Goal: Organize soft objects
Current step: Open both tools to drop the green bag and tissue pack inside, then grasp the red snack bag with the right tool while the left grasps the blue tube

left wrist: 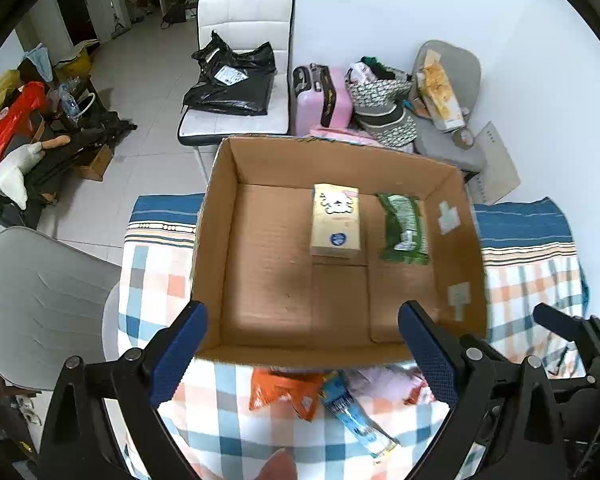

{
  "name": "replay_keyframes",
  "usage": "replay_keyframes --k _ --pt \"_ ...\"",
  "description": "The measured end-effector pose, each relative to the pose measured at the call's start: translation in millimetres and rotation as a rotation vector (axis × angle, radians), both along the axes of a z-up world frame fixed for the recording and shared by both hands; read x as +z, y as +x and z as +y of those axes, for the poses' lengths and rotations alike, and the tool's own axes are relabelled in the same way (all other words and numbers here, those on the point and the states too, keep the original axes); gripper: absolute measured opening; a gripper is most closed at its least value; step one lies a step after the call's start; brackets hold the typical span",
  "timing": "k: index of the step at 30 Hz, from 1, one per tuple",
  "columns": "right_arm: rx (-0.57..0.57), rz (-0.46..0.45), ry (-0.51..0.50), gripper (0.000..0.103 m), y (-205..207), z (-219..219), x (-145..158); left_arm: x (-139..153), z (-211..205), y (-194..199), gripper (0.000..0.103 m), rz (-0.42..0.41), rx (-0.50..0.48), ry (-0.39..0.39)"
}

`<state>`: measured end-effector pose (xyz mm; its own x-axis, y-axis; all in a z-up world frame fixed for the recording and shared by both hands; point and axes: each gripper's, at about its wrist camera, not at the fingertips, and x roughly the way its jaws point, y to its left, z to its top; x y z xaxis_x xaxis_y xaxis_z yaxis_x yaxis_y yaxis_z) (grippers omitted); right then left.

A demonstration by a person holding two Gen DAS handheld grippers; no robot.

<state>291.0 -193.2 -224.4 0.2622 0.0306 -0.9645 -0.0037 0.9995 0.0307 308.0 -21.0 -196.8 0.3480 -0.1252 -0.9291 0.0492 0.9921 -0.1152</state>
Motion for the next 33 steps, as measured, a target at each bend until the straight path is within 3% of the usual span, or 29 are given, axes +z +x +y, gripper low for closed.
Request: replay_keyframes --k 5,8,15,20,25,27,33 --pt "-0.012 -0.005 0.041 0.103 -32.6 -7.2 13.6 14.4 5.1 -25.3 0.097 -0.007 0.021 -0.010" --pt "-0.037 0.014 0.053 0.103 -53.8 -20.4 3.8 2.9 14.1 -40.7 0.097 0.036 0.049 -0.012" --pt "-0.188 0.179 0.072 0.103 -81.7 -74.0 -80.8 -86.1 35.7 -81.2 0.097 0.263 0.145 -0.114" --pt "-0.242 0.266 0.112 0.102 -79.2 -91.1 -149.3 -136.1 18.5 -99.3 0.097 0.354 0.143 -0.107" --pt "-0.254 0.352 0.152 0.081 -71.1 -89.8 -204.0 -165.8 -6.3 -103.3 0.097 0.407 0.125 -0.108" --pt "-0.247 0.375 0.147 0.060 -71.7 -88.9 -216.0 -176.1 -14.6 -104.3 0.097 0.430 0.120 -0.112" --pt "-0.214 0.394 0.090 0.056 -100.5 -104.7 -211.6 -206.0 -52.3 -104.2 0.097 0.496 0.076 -0.120"
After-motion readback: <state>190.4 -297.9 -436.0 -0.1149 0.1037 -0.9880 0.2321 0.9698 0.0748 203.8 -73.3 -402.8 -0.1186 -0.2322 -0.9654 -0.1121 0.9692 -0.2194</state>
